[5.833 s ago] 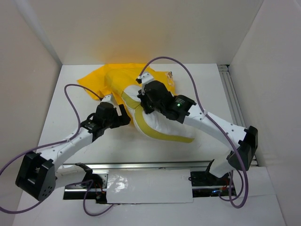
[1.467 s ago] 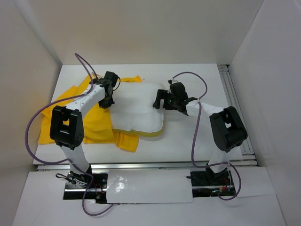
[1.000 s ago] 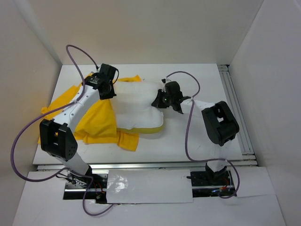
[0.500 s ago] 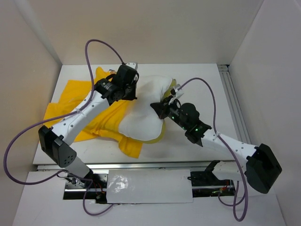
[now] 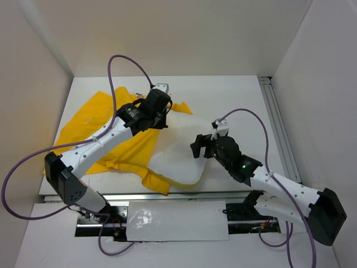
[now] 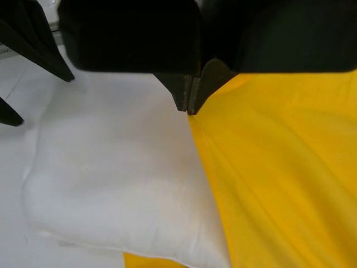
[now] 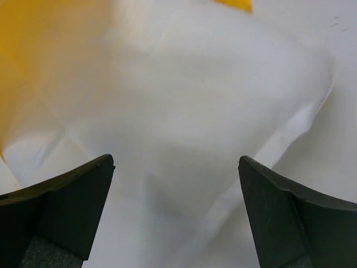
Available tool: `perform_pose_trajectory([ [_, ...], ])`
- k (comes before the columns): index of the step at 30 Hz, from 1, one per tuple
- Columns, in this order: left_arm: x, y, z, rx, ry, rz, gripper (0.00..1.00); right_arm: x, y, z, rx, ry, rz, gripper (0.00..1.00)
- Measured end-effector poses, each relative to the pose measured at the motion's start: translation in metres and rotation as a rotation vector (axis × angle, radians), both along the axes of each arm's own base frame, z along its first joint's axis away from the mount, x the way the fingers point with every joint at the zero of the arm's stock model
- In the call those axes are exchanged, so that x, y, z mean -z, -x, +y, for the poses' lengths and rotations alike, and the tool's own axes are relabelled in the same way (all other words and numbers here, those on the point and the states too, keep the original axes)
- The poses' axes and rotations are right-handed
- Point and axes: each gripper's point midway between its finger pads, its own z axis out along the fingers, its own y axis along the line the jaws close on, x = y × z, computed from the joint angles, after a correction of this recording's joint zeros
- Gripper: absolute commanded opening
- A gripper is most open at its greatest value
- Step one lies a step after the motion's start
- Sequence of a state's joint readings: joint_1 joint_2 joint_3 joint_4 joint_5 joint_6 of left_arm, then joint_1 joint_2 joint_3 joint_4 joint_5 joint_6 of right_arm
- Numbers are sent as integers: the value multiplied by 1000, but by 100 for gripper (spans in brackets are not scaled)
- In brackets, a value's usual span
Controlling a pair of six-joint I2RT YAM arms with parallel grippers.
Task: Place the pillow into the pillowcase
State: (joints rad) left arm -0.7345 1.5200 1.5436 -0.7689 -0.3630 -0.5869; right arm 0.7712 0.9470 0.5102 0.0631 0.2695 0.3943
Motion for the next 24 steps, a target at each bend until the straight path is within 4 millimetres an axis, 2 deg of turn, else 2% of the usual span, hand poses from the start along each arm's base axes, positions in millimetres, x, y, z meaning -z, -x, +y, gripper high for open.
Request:
perform_pose_trajectory([
  [3, 8, -9, 2, -35, -2, 9, 0, -8, 0, -13, 41, 43, -13, 100],
  [5, 14, -15, 4, -53, -12, 20, 0, -19, -6, -13, 32, 78, -46, 100],
  [9, 23, -26, 10, -82, -25, 36, 0, -43, -35, 12, -43, 179, -109, 100],
  [11, 24, -29, 13, -93, -27, 39, 0, -44, -57, 30, -97, 228, -125, 100],
  [18, 15, -40, 24, -130, -14, 24, 0, -4, -138, 62, -260, 299, -69, 99],
  [19, 13, -42, 26, -136, -13, 22, 0, 4, -146, 65, -294, 299, -58, 99],
  [20, 12, -43, 28, -141, -12, 21, 0, 12, -154, 70, -339, 293, -53, 94],
  [22, 9, -46, 32, -152, -8, 18, 0, 28, -169, 80, -413, 287, -41, 91],
  [24, 5, -50, 35, -161, -3, 14, 0, 44, -178, 90, -478, 281, -28, 87],
])
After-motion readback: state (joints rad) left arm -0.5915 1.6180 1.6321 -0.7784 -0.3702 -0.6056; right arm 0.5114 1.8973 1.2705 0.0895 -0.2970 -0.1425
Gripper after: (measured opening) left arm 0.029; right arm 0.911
